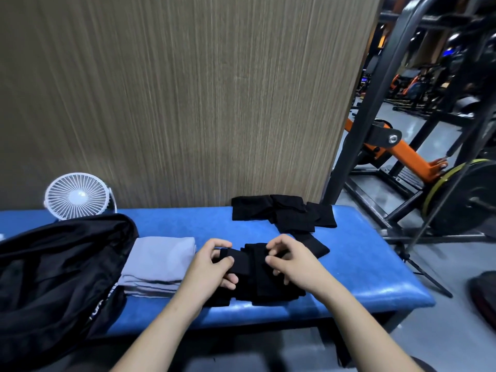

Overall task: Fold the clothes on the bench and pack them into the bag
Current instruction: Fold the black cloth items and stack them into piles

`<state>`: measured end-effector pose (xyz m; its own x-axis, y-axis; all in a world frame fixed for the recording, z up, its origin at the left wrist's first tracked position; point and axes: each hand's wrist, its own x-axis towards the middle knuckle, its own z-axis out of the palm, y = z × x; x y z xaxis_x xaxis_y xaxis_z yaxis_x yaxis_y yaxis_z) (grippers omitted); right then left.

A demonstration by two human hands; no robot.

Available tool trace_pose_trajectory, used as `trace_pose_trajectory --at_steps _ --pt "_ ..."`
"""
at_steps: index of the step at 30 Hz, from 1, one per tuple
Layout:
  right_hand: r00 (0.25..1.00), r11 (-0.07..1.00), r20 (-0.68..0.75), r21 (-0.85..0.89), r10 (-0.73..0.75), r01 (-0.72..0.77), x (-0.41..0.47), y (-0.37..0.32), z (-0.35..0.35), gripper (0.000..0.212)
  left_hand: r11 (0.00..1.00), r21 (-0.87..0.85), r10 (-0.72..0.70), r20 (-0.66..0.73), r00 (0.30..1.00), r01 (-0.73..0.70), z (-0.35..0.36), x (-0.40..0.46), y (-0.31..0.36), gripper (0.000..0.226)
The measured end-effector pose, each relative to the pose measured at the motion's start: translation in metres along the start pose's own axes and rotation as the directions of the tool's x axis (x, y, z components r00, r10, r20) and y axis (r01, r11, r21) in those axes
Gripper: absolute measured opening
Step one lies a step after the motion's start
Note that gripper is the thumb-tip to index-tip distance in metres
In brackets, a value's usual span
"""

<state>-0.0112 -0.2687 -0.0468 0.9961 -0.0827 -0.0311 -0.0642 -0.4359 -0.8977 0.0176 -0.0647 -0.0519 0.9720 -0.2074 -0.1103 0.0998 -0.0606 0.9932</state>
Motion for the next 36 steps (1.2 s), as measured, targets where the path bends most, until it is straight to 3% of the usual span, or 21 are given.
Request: trace_pose_trajectory --at_steps 3,6,10,14,19,24,28,31,33,36 --pt "0.996 0.990 -0.081 -0.140 -0.036 0.025 0.003 0.004 -0.001 0.022 1.000 0.008 -0.004 0.004 1.000 0.004 -0.003 -0.001 0.000 0.021" --pt "0.979 0.942 -0.204 -0.331 -0.019 -0.051 0.002 0.010 -0.011 0.027 1.000 0.016 -0.001 0.006 1.000 0.001 -0.005 -0.001 0.001 0.021" --pt "0.979 0.906 -0.147 -0.380 0.138 -0.184 -0.002 0.019 -0.015 0.044 1.000 0.014 -0.007 0.010 1.000 0.007 -0.006 -0.002 0.002 0.021" --pt "0.973 0.872 -0.160 -0.436 0.169 -0.223 -0.004 0.020 -0.014 0.056 1.000 0.004 -0.013 0.011 1.000 0.013 -0.005 -0.003 0.002 0.021" --pt "0.973 0.906 -0.145 -0.362 0.180 -0.221 -0.004 0.013 -0.014 0.052 1.000 -0.004 -0.027 0.012 1.000 0.027 -0.006 -0.006 0.005 0.021" --pt "0.975 0.938 -0.199 -0.310 0.096 -0.156 -0.002 0.008 -0.010 0.041 0.999 -0.011 -0.033 0.025 0.999 0.033 -0.007 -0.007 0.006 0.020" --pt "0.977 0.866 -0.134 -0.454 0.167 -0.210 -0.003 0.006 -0.010 0.056 0.999 -0.004 -0.042 0.028 0.999 0.042 -0.008 -0.008 0.008 0.020" --pt "0.976 0.866 -0.110 -0.451 0.187 -0.217 -0.002 0.005 -0.007 0.058 0.999 0.011 -0.047 0.030 0.998 0.047 -0.009 -0.009 0.008 0.020" --pt "0.979 0.899 -0.115 -0.389 0.171 -0.203 0.001 0.005 -0.006 0.055 0.999 0.013 -0.042 0.033 0.999 0.041 -0.010 -0.008 0.007 0.020" --pt "0.979 0.973 -0.147 -0.163 0.138 -0.162 0.003 0.002 -0.006 0.045 0.999 0.012 -0.036 0.032 0.999 0.035 -0.012 -0.008 0.006 0.020"
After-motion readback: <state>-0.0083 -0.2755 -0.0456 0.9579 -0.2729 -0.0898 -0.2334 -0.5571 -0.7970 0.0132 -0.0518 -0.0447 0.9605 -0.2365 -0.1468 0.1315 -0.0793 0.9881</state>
